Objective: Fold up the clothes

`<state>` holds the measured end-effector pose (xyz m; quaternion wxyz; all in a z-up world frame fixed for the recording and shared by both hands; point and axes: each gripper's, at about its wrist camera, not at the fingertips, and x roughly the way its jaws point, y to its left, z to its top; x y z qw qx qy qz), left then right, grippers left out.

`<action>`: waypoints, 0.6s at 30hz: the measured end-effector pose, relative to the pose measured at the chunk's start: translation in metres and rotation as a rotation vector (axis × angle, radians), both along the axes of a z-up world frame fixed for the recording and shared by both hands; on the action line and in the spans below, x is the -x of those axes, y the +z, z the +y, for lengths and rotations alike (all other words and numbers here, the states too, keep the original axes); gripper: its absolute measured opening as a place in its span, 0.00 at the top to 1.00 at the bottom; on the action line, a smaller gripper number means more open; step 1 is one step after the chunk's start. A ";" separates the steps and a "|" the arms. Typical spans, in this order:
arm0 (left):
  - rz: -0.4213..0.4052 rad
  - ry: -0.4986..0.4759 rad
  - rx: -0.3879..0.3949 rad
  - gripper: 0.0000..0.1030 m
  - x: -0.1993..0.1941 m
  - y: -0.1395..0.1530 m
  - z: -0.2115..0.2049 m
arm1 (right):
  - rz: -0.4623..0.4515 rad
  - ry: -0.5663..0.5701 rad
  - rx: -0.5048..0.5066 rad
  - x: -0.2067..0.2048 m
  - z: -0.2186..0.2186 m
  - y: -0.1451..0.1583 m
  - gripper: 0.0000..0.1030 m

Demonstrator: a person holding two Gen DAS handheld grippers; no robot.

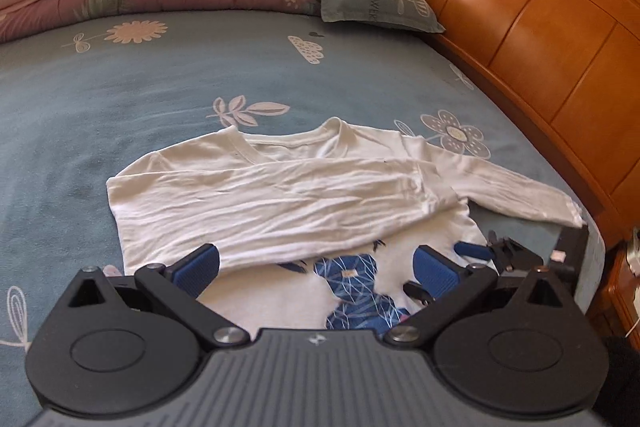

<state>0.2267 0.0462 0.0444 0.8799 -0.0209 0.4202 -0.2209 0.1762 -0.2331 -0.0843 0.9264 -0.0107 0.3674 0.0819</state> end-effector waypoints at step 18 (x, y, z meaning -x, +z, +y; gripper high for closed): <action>0.051 0.046 -0.129 0.01 0.088 -0.114 -0.033 | 0.052 -0.033 -0.026 0.106 -0.003 -0.004 0.00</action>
